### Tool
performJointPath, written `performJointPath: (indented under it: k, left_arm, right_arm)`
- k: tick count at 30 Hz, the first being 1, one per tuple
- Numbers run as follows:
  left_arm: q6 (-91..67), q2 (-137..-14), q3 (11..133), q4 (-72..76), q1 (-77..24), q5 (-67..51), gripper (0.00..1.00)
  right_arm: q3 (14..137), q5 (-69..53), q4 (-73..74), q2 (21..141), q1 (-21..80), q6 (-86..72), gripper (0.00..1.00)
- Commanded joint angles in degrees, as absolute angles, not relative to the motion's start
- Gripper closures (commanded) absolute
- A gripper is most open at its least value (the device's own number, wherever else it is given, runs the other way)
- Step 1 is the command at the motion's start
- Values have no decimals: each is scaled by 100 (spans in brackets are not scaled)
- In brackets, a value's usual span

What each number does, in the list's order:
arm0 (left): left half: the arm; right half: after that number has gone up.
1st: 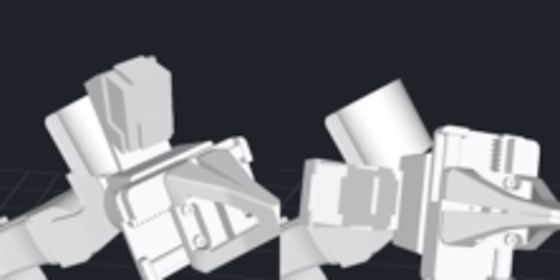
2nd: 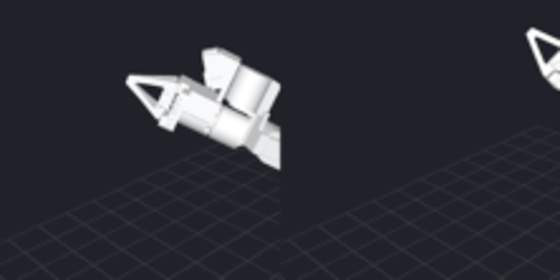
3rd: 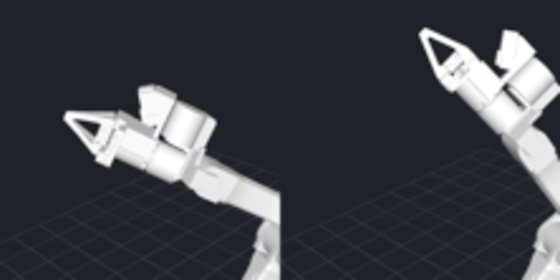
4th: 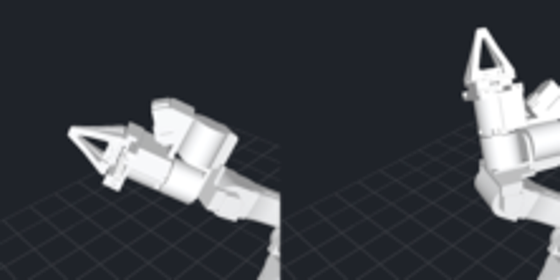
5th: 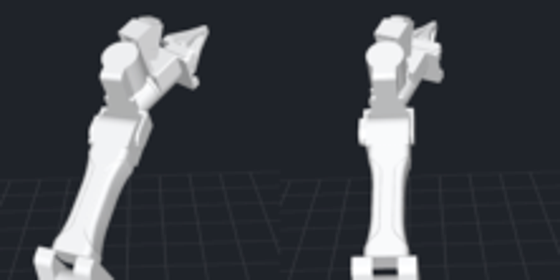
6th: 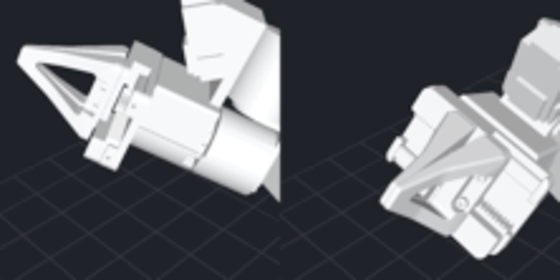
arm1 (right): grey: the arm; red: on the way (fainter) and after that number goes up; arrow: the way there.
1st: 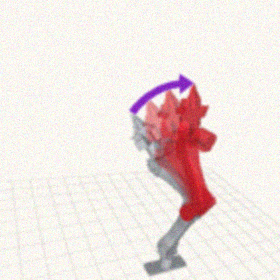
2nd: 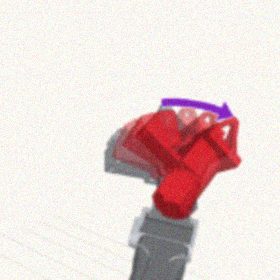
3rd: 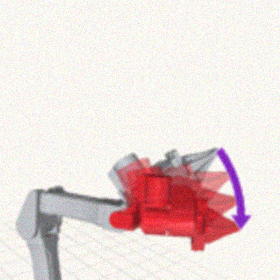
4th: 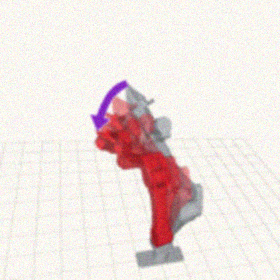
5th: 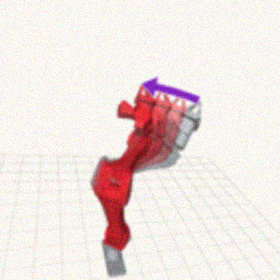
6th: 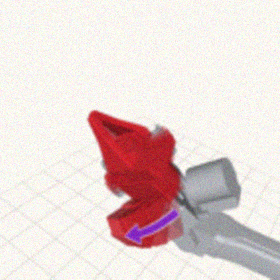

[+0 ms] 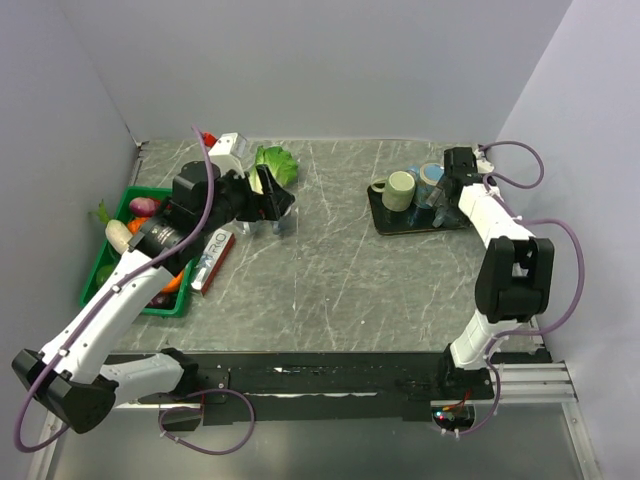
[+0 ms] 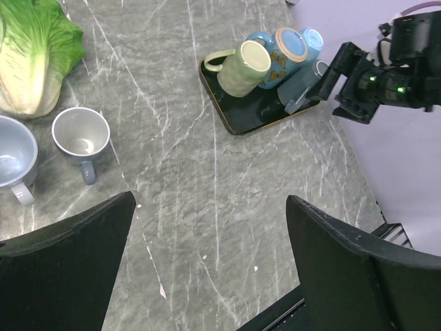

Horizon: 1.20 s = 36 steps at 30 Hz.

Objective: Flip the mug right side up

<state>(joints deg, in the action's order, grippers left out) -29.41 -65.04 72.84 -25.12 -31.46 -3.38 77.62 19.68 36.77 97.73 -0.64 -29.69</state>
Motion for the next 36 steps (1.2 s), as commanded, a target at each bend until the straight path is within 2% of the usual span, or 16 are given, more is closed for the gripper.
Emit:
performJointPath:
  k: [1,11,27,34,36]
  left_arm:
    - [-2830,-6310,7312,-2461,-3155,-361,4]
    - [-2786,-6223,7480,-2575,-3155,-272,4]
    - [-2733,-6267,7514,-2654,-3155,-308,4]
    - [-2725,-6258,7488,-2689,-3155,-308,4]
    - [-2725,-6258,7488,-2689,-3155,-308,4]
  right_arm:
    - [8042,1925,3244,10107,-176,-3058,21]
    - [8270,2144,3059,10608,-220,-3304,35]
    - [8341,2215,2988,10898,-281,-3454,46]
    - [8560,2057,3181,11074,-316,-3498,58]
    - [8552,2039,3182,11066,-316,-3516,65]
